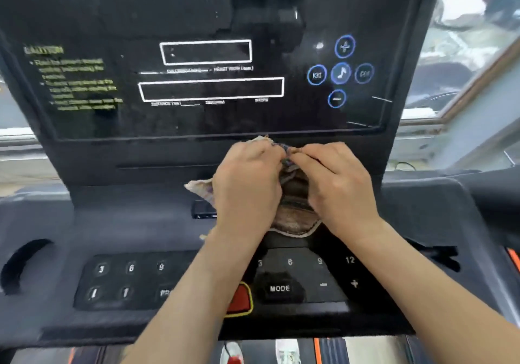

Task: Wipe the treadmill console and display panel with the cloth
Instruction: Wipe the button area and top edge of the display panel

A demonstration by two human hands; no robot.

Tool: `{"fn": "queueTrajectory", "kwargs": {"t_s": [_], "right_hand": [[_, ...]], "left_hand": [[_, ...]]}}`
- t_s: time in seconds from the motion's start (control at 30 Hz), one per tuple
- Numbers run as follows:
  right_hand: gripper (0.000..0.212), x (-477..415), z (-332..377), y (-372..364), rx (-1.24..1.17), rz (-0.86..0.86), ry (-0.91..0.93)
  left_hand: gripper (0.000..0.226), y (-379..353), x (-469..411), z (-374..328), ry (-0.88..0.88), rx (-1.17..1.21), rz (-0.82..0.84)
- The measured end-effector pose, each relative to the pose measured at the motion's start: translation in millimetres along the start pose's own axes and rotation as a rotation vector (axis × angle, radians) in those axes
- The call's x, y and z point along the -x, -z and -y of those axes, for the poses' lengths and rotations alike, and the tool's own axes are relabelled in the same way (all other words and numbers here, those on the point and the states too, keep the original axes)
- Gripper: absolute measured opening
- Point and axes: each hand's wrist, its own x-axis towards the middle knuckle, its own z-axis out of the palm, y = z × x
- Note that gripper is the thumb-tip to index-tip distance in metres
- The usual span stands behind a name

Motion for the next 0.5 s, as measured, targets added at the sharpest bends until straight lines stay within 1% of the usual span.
{"fn": "queueTrajectory", "kwargs": {"t_s": [0.1,0.23,0.37,0.5], "right_hand": [[0.031,17,-31,23,0.070,-0.018,-0.106],[0.030,27,-37,33,0.078,-0.015,-0.211],[0.032,16,-15,26,0.040,-0.017,-0.250],[0.026,-9,30,0,0.052,0.058,-0.136]], "left_hand": [[0.013,-22,-8,-41,-0.045,0.056,0.017],[0.013,-32,-14,-60,-0.096,0.020,0.052],[0.012,-21,-9,-41,-0.035,0.092,0.075],[0.019,10,0,6,0.042,0.039,0.075]]}}
